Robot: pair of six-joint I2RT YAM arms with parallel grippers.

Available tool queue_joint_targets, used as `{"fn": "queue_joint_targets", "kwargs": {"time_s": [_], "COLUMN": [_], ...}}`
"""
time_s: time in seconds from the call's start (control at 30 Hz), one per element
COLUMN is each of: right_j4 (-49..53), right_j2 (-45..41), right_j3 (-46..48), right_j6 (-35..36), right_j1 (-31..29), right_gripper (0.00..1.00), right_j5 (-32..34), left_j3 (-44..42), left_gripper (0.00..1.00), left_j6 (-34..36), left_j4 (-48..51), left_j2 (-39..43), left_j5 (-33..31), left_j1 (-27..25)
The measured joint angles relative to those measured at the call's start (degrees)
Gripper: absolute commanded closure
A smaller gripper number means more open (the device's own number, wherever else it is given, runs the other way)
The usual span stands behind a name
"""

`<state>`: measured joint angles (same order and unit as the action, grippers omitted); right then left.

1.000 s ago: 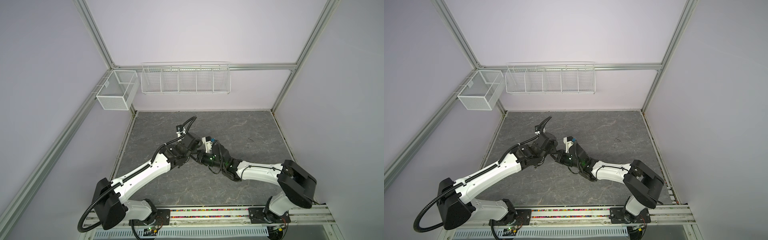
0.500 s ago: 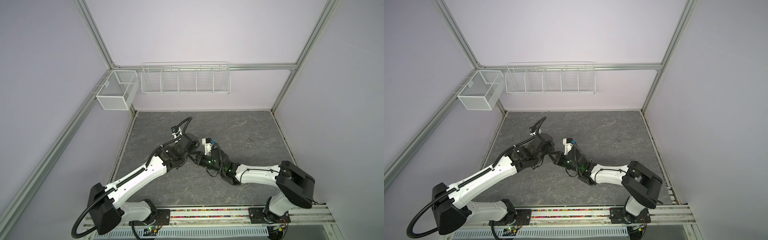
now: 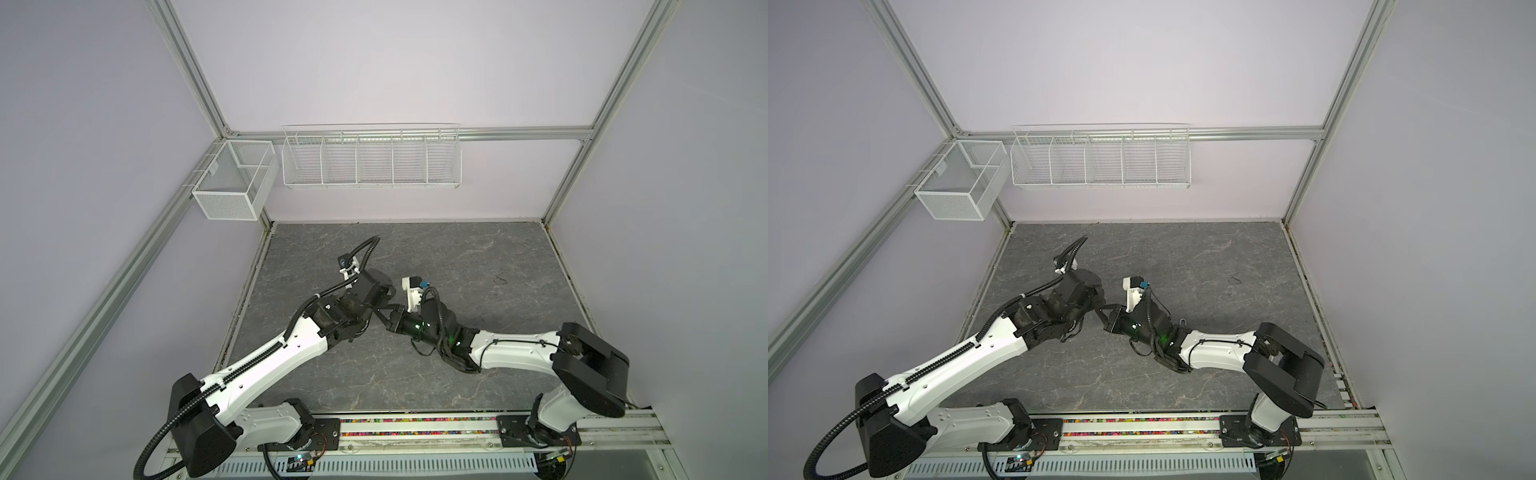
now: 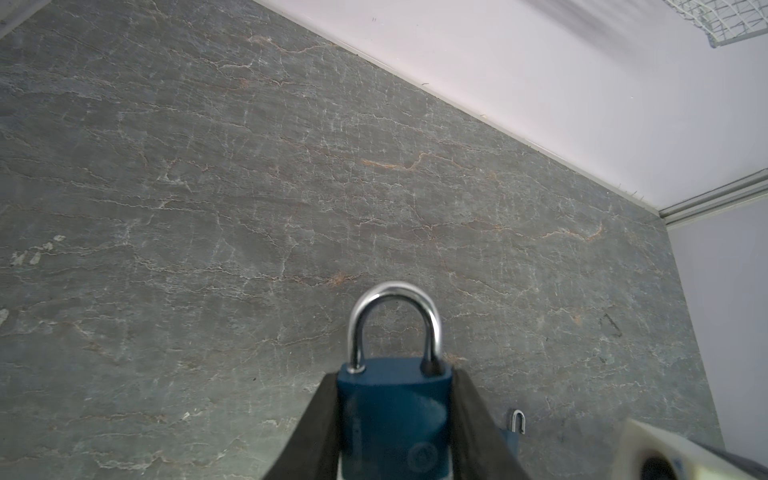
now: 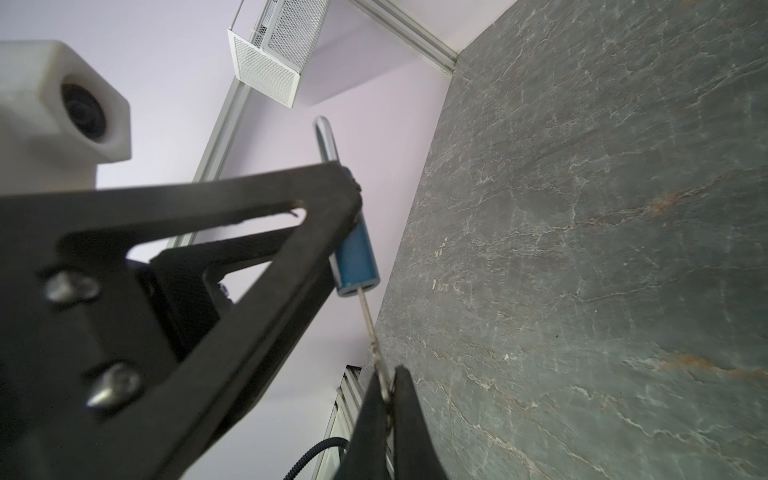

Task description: Unlock with the key

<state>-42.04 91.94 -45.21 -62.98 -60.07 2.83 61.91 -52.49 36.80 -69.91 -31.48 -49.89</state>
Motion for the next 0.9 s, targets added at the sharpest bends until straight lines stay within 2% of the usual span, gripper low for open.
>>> {"fn": "queue_joint_targets", "kwargs": {"time_s": [0.47, 0.9], "right_j4": [2.89, -0.22], "right_j2": [-0.11, 0.04], "right_j3": [-1.7, -2.23], "right_j6": [0.46, -1.11], "right_j1": [-1.07, -0.79], "right_gripper": [0.94, 0.94], "right_j5": [2.27, 1.44], "left_j3": [0.0, -1.4], "left_gripper": [1.0, 1.0], "left_j6": [-0.85, -2.4], "left_j4": [0.83, -0.2], "left_j2": [0.02, 3.82], "left_j5": [-1.2, 2.47], "left_j1": [-0.22, -0.09]}}
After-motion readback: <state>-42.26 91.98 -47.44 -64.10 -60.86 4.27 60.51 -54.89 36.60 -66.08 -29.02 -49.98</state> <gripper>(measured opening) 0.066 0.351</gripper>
